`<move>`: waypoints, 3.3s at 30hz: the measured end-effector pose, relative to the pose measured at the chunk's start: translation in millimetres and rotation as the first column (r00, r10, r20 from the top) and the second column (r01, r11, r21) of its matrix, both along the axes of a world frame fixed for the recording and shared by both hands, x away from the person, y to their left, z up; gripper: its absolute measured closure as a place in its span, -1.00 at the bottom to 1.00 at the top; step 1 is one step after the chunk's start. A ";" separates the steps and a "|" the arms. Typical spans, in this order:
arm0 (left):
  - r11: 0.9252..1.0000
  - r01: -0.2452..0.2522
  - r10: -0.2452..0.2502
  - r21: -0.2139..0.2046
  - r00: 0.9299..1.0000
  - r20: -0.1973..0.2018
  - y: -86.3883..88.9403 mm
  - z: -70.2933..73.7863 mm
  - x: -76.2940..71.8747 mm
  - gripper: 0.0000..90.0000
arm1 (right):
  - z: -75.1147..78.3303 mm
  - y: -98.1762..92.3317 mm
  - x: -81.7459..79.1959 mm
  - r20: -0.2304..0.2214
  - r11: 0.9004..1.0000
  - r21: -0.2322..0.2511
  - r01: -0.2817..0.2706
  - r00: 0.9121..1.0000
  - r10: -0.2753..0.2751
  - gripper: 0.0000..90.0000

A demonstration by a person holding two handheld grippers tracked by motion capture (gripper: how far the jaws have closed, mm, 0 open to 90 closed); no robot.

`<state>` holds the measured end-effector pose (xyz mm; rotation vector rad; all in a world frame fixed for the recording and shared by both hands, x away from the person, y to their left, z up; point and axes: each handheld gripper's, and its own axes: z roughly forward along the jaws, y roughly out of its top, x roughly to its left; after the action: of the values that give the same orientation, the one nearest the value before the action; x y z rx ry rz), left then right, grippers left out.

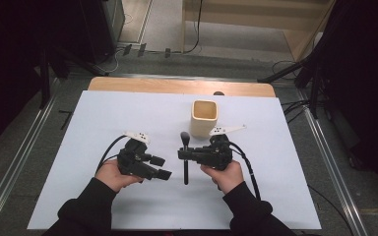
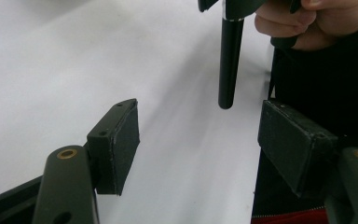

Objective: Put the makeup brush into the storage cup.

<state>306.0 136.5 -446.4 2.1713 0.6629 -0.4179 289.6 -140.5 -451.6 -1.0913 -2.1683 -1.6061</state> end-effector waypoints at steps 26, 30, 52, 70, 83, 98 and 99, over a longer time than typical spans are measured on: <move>0.998 -0.046 0.044 0.041 0.998 0.043 25.3 -2.5 -3.3 -0.36 | 8.2 -14.1 2.5 0.035 0.997 -0.066 0.048 0.998 -0.046 0.74; 0.998 -0.055 0.053 0.039 0.998 0.041 27.8 -2.3 -3.8 -0.36 | 9.2 -17.7 3.7 0.033 0.996 -0.068 0.059 0.998 -0.057 0.74; 0.997 -0.072 0.071 0.034 0.997 0.032 40.6 -4.3 -0.9 -0.37 | 25.3 -37.3 13.4 0.072 0.988 -0.074 0.133 0.989 -0.127 0.75; 0.993 -0.104 0.101 0.048 0.992 0.074 64.4 -4.9 -5.2 -0.36 | 37.2 -49.2 24.3 0.090 0.981 -0.082 0.174 0.982 -0.167 0.75; 0.990 -0.125 0.118 0.059 0.987 0.108 77.9 -8.6 -11.8 -0.37 | 45.6 -54.6 29.6 0.109 0.976 -0.088 0.201 0.976 -0.191 0.75; 0.990 -0.130 0.125 0.051 0.988 0.093 79.2 -8.8 -9.3 -0.37 | 62.7 -64.8 39.5 0.129 0.966 -0.092 0.241 0.965 -0.229 0.74; 0.990 -0.128 0.123 0.052 0.988 0.091 79.1 -8.7 -9.3 -0.37 | 64.5 -65.0 40.7 0.133 0.966 -0.090 0.243 0.964 -0.231 0.75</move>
<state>296.6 215.6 -455.1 2.1740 0.7658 -0.2380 330.3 -205.5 -387.0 -1.3652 -2.2973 -1.7125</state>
